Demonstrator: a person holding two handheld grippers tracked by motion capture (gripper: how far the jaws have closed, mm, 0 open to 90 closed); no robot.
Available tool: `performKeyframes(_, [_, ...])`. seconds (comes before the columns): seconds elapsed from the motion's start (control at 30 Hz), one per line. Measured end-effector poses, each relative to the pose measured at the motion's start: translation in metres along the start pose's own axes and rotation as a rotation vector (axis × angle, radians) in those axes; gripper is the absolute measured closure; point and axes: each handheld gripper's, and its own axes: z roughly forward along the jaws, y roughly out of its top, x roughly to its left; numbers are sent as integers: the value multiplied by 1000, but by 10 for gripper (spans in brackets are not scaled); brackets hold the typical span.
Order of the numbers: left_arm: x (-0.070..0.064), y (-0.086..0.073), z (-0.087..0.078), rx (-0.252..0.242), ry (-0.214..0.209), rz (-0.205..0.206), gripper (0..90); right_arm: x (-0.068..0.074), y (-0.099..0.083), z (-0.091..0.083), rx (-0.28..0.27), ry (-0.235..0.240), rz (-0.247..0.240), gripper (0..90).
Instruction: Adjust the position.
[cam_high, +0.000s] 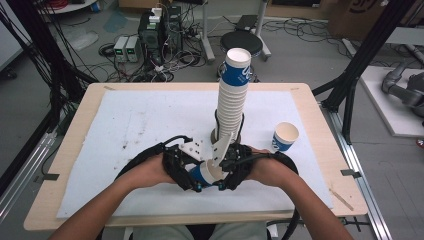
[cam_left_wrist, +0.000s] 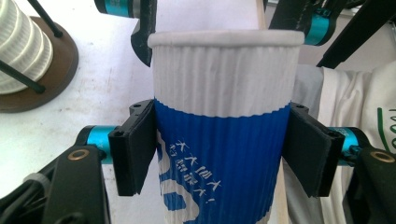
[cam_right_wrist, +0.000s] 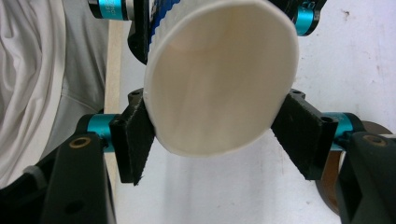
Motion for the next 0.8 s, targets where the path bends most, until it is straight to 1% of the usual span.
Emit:
performKeyframes(0.07, [1, 0, 0, 10, 2, 17, 312, 0, 0, 1, -2, 3, -2, 329])
performKeyframes(0.13, [-1, -2, 1, -11, 1, 6, 315, 1, 0, 0, -1, -2, -1, 330])
performKeyframes(0.17, [-1, -3, 0, -20, 3, 8, 317, 1, 0, 0, -4, -1, 0, 330])
performKeyframes(0.23, [-1, -5, 0, -55, 10, 8, 317, 1, -1, -1, -9, -10, -1, 314])
performKeyframes(0.27, [-1, -7, -1, -72, 12, 7, 314, 1, -2, -1, -18, -7, 5, 297])
performKeyframes(0.33, [-1, -11, -2, -107, 16, -3, 310, 0, -6, -1, -60, -3, 24, 264])
performKeyframes(0.37, [-1, -14, -2, -130, 23, -9, 310, 0, -8, -2, -83, -9, 29, 235])
performKeyframes(0.4, [0, -18, -3, -146, 29, -11, 309, 0, -11, -2, -112, -15, 53, 206])
performKeyframes(0.5, [1, -29, -7, -211, 30, -35, 309, -1, -20, -5, -194, -30, 85, 206])
performKeyframes(0.53, [1, -32, -8, -236, 35, -42, 307, -2, -24, -7, -228, -33, 106, 206])
performKeyframes(0.57, [1, -32, -8, -236, 35, -42, 307, -2, -24, -7, -228, -33, 106, 206])
performKeyframes(0.6, [2, -40, -10, -290, 45, -55, 307, -3, -31, -10, -295, -36, 139, 206])
performKeyframes(0.7, [2, -50, -15, -364, 66, -69, 304, -3, -44, -16, -404, -65, 190, 206])
performKeyframes(0.73, [2, -50, -15, -364, 66, -69, 304, -3, -44, -16, -404, -65, 190, 206])
performKeyframes(0.77, [2, -57, -17, -414, 90, -77, 304, -4, -53, -20, -490, -76, 229, 204])
performKeyframes(0.8, [2, -60, -19, -436, 101, -81, 304, -3, -58, -22, -529, -84, 250, 204])
